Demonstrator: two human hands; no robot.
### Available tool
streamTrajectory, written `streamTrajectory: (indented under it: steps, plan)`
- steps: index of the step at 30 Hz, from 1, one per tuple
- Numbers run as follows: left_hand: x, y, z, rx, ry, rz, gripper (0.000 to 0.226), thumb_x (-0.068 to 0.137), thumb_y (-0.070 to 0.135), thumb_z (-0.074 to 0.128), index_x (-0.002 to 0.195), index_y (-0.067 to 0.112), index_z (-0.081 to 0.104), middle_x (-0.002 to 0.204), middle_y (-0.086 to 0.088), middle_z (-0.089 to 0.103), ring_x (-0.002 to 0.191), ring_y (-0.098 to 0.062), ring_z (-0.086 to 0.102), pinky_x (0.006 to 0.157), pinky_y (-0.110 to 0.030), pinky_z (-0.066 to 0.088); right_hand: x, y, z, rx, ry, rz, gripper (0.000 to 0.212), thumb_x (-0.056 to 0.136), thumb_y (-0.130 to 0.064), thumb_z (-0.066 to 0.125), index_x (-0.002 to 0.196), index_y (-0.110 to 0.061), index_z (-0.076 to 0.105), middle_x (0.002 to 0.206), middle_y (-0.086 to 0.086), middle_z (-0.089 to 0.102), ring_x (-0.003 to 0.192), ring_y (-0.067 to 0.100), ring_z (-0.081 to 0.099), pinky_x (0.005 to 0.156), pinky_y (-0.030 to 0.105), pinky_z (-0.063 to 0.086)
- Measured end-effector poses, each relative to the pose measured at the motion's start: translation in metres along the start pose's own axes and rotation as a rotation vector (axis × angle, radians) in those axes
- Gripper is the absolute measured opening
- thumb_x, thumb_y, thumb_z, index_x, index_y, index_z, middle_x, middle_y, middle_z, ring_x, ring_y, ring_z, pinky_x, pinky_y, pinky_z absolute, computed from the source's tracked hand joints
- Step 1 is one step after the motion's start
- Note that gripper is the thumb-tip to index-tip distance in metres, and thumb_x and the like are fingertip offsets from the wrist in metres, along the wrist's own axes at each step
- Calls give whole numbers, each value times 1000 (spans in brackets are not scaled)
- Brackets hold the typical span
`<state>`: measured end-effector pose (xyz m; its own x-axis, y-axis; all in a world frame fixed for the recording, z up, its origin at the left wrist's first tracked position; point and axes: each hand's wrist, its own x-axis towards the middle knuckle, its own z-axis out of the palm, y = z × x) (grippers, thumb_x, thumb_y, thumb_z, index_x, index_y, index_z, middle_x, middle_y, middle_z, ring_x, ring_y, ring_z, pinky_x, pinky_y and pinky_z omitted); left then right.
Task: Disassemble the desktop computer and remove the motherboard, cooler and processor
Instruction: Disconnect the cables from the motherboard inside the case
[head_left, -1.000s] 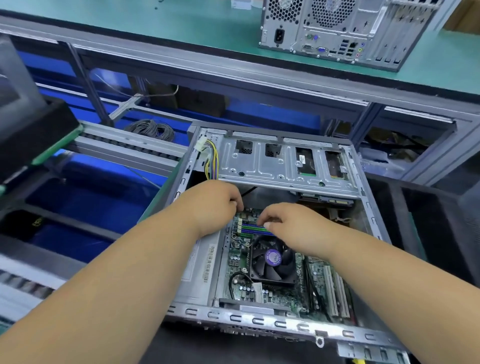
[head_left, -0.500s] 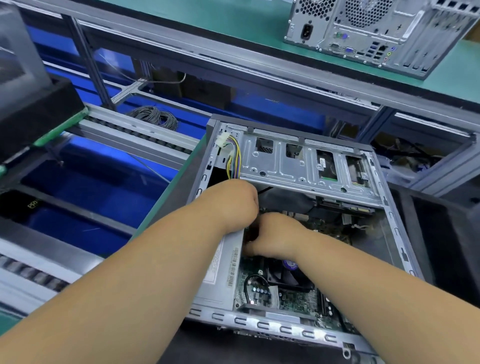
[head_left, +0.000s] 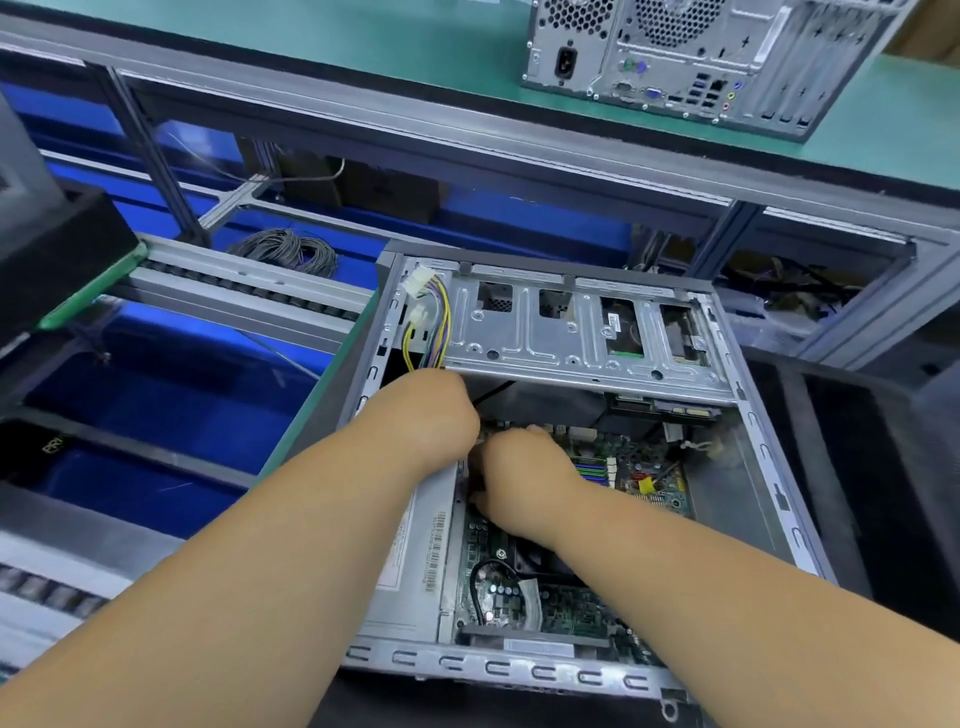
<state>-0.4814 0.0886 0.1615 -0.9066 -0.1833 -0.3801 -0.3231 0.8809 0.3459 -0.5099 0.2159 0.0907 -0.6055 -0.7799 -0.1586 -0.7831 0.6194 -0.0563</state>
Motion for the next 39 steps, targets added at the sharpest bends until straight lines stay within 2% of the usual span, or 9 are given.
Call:
streamTrajectory:
  steps: [2,6,11,16,22,28,32,37,39]
  plan:
    - [1,2,0,7,-15,-17,36,88,4,44,116,5,65,118,-11,62,109,-29,59,93,-37,51,0,2,-1,71,-25,-6,35,80,-19,62,56,-18,36,57,0,39,65,29,43,56,26,22]
    - [0,4,0,3,-12,-36,33,87,1,43,110,9,66,119,-13,63,99,-26,57,91,-36,49,2,5,0,207,-13,64,13,79,-21,62,73,-10,65,70,10,61,69,32,53,57,26,32]
    - [-1,4,0,-18,2,-45,37,87,2,44,113,6,68,119,-9,65,110,-27,58,94,-37,50,2,6,1,213,-17,37,29,76,-16,62,53,-18,43,53,2,39,61,31,45,48,26,25]
    - [-2,5,-1,-32,5,-52,36,86,1,44,112,6,69,116,-9,66,108,-27,59,92,-38,51,3,8,3,240,7,45,11,76,-16,62,74,-8,69,68,13,60,67,33,55,55,28,39]
    - [-3,5,-1,-11,-7,-14,37,91,1,41,117,6,67,121,-10,63,109,-27,59,95,-39,50,1,6,4,222,-2,36,17,77,-16,61,62,-11,55,61,10,49,64,33,51,51,28,28]
    - [0,2,0,33,1,24,37,91,2,40,117,8,66,122,-10,63,110,-27,58,95,-39,49,3,7,3,268,9,103,17,77,-13,60,63,-6,53,64,15,54,64,32,50,46,30,27]
    - [0,3,0,35,6,23,37,91,2,41,116,8,67,120,-10,64,109,-26,59,94,-38,50,1,3,-2,349,70,40,37,75,-16,61,51,-22,34,51,-3,36,57,26,41,46,28,21]
    - [-2,3,-1,3,21,12,36,87,2,42,111,9,68,112,-11,67,101,-28,62,87,-39,54,4,21,-15,551,36,301,15,77,-17,64,66,-23,57,71,-3,59,77,22,58,65,30,48]
    - [-3,4,-1,-1,16,20,36,89,3,41,112,9,68,114,-10,66,102,-27,61,87,-38,53,0,28,-23,678,40,380,11,78,-21,71,69,-20,65,68,-6,63,70,15,59,64,27,48]
